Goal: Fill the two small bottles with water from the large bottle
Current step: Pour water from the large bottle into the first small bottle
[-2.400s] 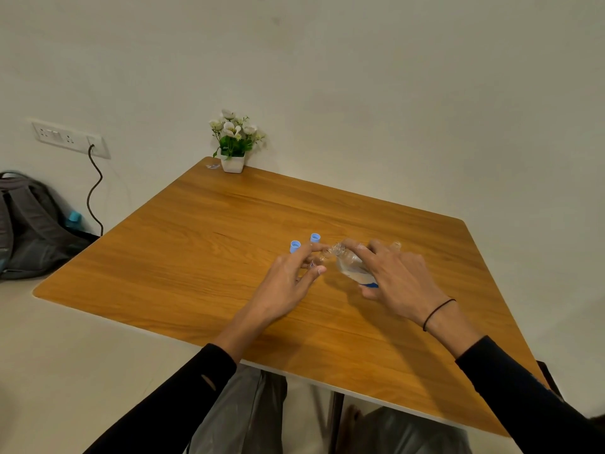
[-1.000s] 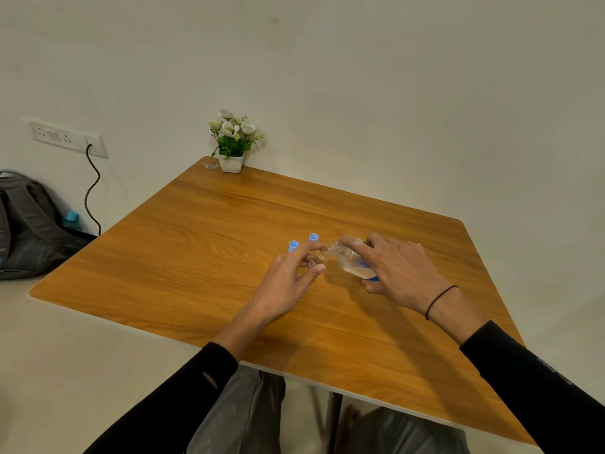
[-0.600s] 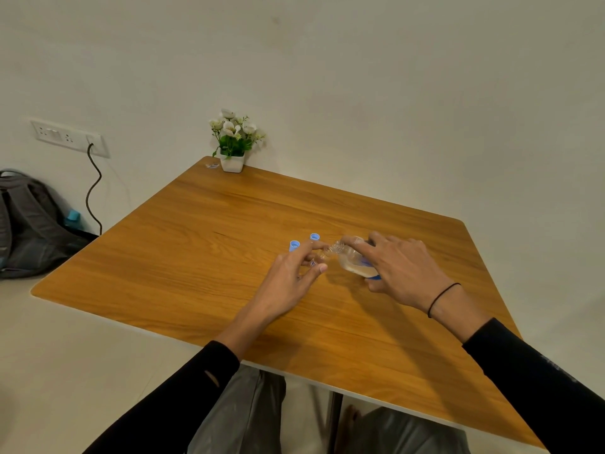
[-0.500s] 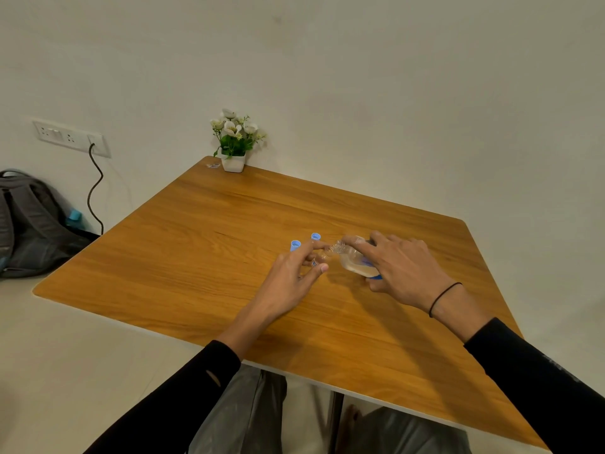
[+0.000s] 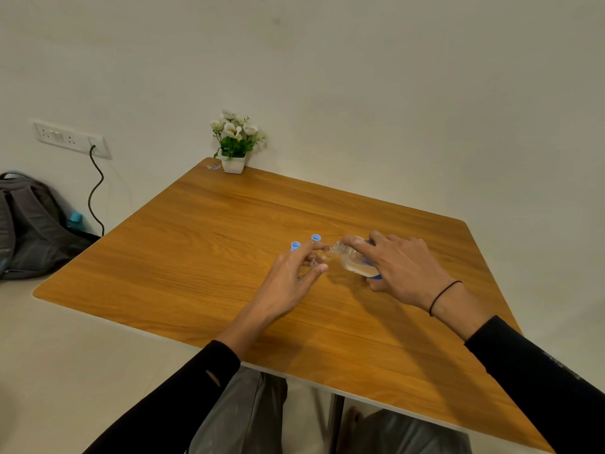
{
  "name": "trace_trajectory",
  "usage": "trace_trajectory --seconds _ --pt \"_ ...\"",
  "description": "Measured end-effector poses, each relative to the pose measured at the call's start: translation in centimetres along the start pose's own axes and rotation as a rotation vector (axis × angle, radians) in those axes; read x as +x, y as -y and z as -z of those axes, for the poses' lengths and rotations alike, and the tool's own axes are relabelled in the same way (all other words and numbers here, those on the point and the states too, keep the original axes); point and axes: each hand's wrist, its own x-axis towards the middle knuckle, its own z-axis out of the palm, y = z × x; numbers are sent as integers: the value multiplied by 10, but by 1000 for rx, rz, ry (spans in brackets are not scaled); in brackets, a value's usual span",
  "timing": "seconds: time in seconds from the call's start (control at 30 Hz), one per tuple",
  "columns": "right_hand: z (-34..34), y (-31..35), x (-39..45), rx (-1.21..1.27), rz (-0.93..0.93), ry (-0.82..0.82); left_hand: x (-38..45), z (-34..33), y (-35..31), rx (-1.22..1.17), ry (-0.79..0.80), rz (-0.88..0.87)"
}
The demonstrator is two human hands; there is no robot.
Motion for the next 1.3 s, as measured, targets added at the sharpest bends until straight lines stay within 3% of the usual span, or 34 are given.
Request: trace_trajectory --seconds 1.3 --pt "-4 -4 7 -37 13 22 4 -2 6 -35 8 12"
